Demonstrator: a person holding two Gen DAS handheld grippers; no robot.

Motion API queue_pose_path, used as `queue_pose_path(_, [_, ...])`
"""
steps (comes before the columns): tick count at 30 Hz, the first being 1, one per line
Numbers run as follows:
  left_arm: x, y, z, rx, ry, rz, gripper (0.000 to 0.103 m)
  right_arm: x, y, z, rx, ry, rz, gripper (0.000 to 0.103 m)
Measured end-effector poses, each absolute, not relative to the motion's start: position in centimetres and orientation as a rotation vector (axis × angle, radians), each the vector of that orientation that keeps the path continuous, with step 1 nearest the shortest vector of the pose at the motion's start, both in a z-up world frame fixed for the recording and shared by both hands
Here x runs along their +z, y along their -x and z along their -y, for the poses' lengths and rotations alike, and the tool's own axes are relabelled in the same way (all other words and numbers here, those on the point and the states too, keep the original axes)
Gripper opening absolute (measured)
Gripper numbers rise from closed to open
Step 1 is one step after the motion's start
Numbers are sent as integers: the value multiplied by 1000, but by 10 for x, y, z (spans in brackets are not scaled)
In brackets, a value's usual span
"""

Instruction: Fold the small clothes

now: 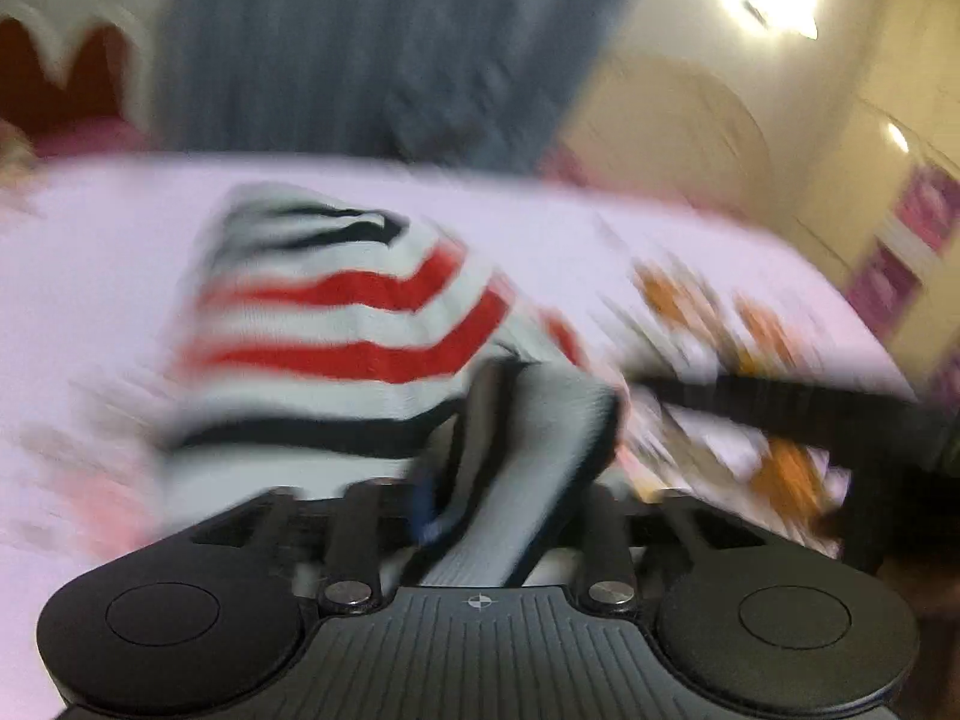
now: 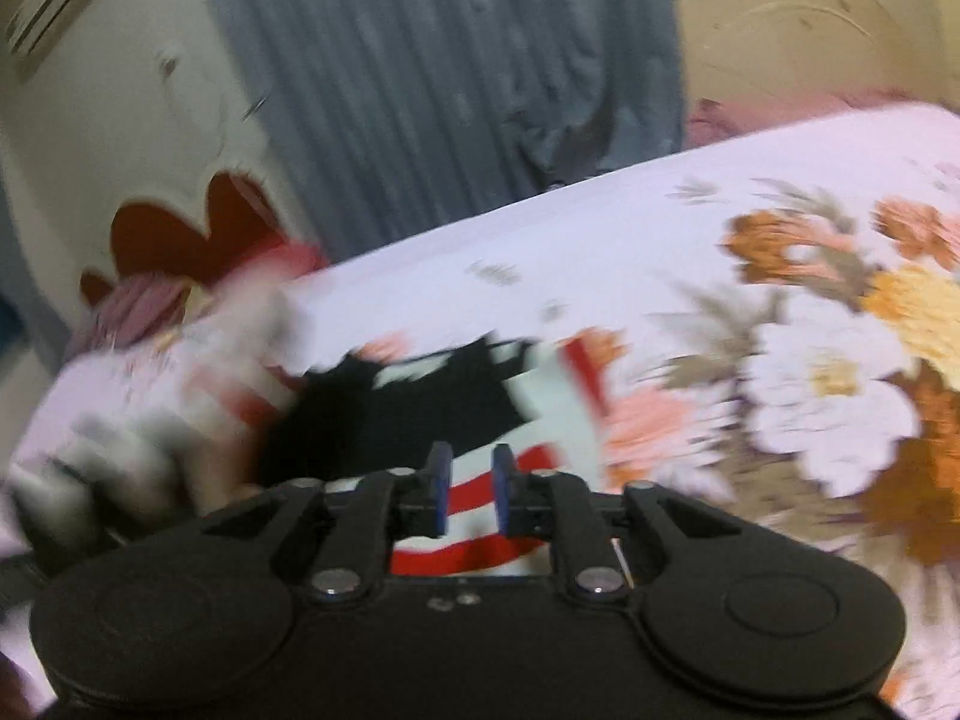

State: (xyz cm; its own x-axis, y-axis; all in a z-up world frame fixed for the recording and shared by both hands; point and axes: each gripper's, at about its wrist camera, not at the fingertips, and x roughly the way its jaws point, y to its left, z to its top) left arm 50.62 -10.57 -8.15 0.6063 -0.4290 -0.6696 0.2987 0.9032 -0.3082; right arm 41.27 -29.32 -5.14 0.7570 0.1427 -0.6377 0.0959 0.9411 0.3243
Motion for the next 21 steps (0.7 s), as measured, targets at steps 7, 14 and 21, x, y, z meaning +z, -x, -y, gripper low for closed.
queue_pose_path(7, [-36, -471, 75, -441, 276, -664, 53, -52, -401, 346, 127, -503, -743, 56])
queue_pose_path(14, [-61, -493, -4, -230, 264, -720, 41, -85, -429, 311, 266, -560, -874, 56])
queue_pose_path(21, [-106, -500, -8, -262, 235, -776, 40, -108, -455, 271, 279, -464, -982, 47])
